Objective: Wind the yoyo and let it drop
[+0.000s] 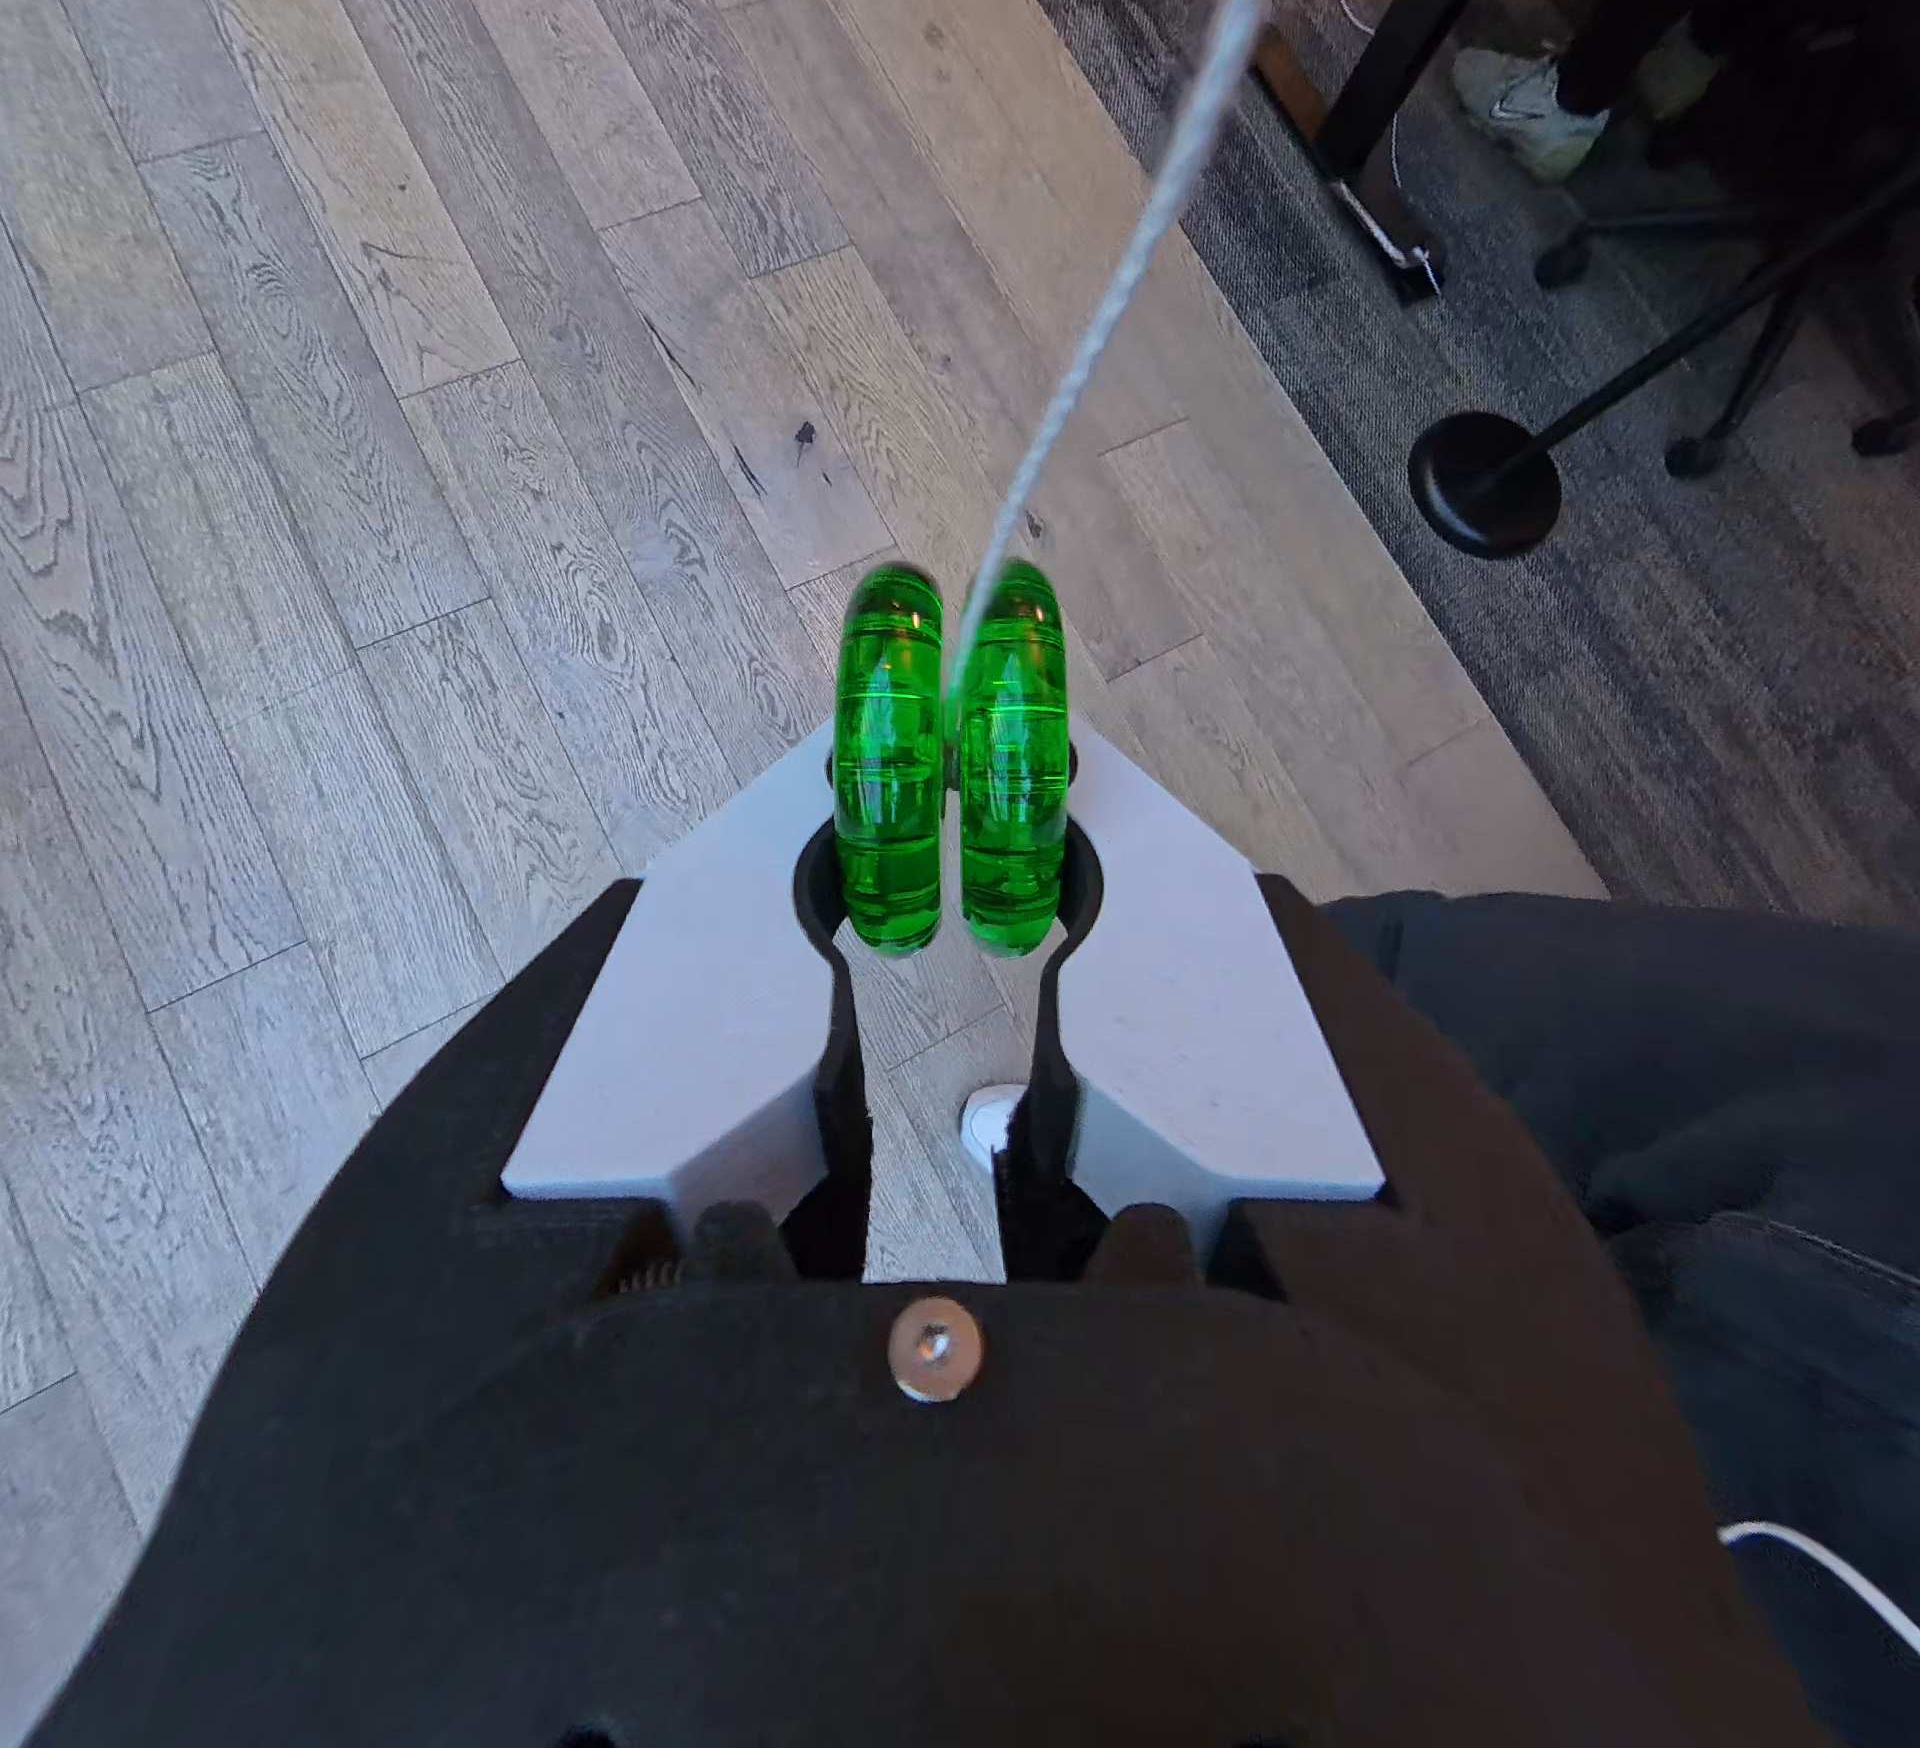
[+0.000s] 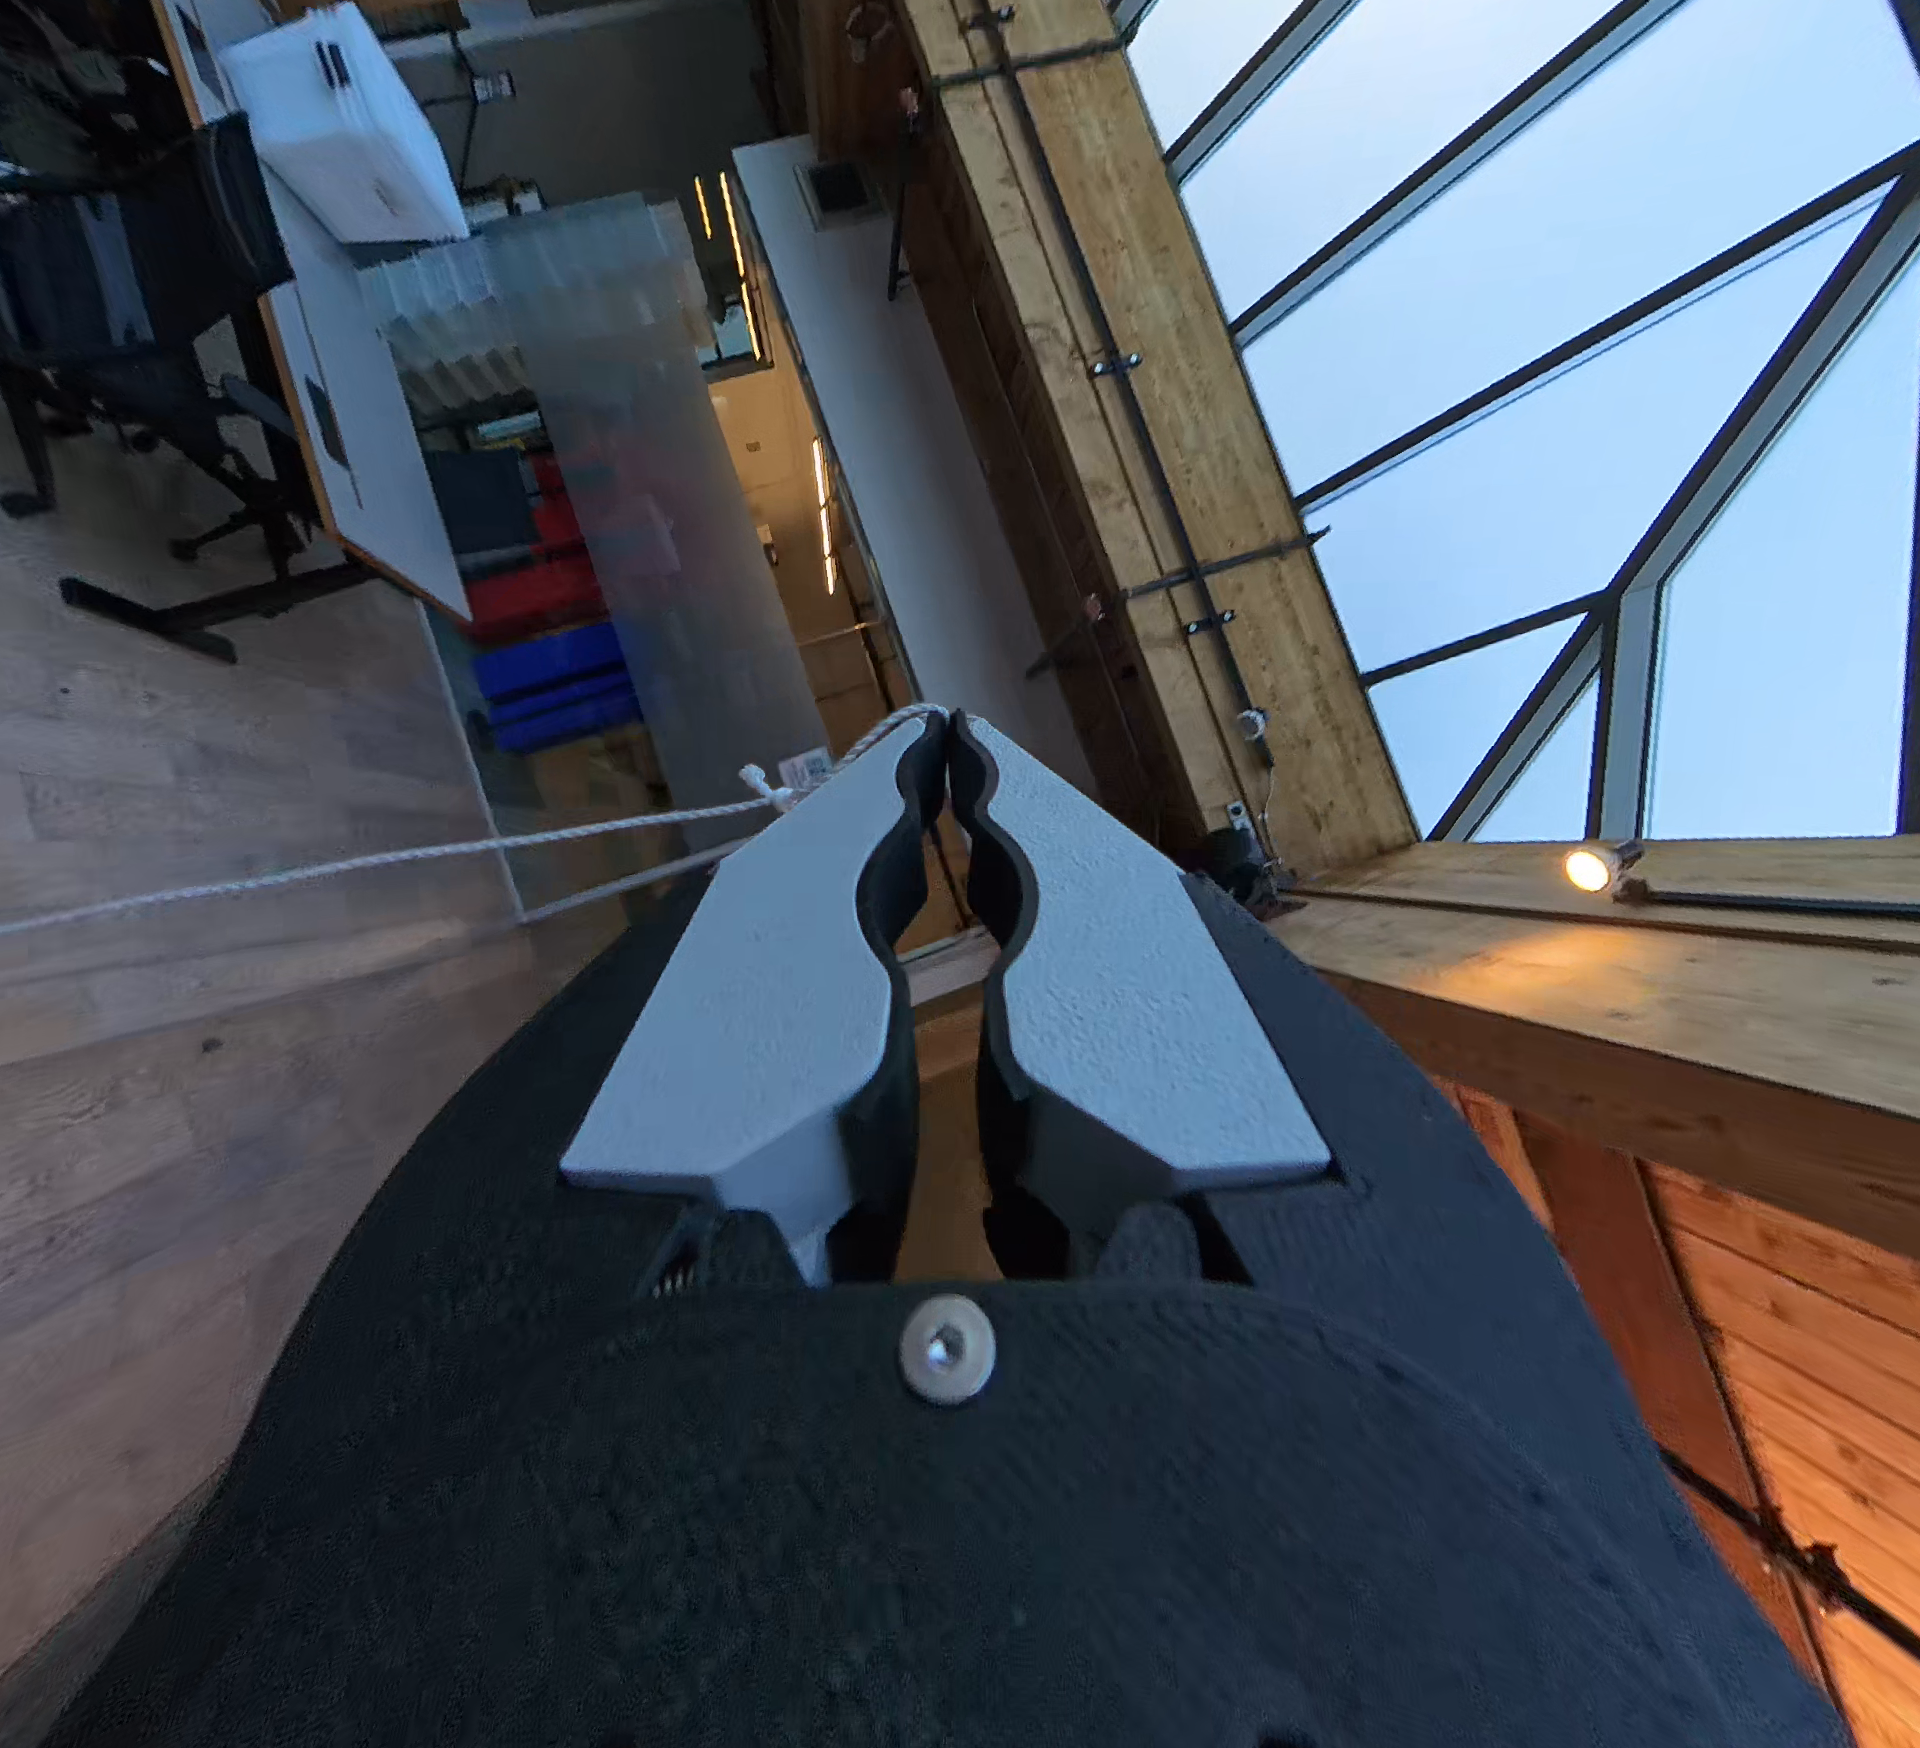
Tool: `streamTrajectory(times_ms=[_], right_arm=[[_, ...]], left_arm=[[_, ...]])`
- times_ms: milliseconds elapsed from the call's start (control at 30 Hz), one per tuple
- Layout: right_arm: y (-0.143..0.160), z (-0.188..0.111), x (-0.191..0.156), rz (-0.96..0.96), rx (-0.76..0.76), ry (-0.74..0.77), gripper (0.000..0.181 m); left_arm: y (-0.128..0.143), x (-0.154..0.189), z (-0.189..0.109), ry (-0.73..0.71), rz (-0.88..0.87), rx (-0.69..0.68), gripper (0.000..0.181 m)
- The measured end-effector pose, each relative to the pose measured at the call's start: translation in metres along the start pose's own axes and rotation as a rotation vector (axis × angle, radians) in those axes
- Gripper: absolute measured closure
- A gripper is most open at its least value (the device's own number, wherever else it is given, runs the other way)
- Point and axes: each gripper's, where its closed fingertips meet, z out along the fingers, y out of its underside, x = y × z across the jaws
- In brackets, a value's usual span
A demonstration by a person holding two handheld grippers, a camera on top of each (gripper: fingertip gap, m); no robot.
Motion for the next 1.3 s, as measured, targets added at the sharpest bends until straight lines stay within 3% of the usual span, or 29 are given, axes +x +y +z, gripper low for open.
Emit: streamTrajectory(times_ms=[133,300,367,467,700,933,1133,1300], right_arm=[[0.132,-0.047,-0.062,0.05,-0.195,-0.082,0.181],[0.294,-0.168,-0.173,0.225,-0.343,-0.182,0.181],[0.337,-0.221,-0.213,0.367,-0.353,-0.202,0.181],[0.366,-0.288,-0.261,0.545,-0.311,-0.226,0.181],[0.37,-0.389,-0.38,0.725,-0.23,-0.448,0.181],[0.339,-0.482,-0.567,0.901,-0.26,-0.718,0.181],[0.273,-0.556,-0.745,0.986,-0.11,-0.888,0.181],[0.204,-0.626,-0.829,0.986,0.091,-0.958,0.181]], left_arm=[[0.02,-0.004,-0.009,-0.019,0.056,-0.066,0.152],[0.025,-0.008,-0.023,-0.044,0.153,-0.165,0.152],[0.017,-0.003,-0.028,-0.069,0.176,-0.171,0.152],[0.003,0.016,-0.035,-0.113,0.157,-0.135,0.152],[-0.014,0.096,-0.049,-0.204,0.156,0.053,0.152],[-0.003,0.201,-0.052,0.112,0.102,0.242,0.152],[0.043,0.243,-0.059,0.302,0.093,0.439,0.152],[0.1,0.299,-0.067,0.291,0.236,0.497,0.152]])
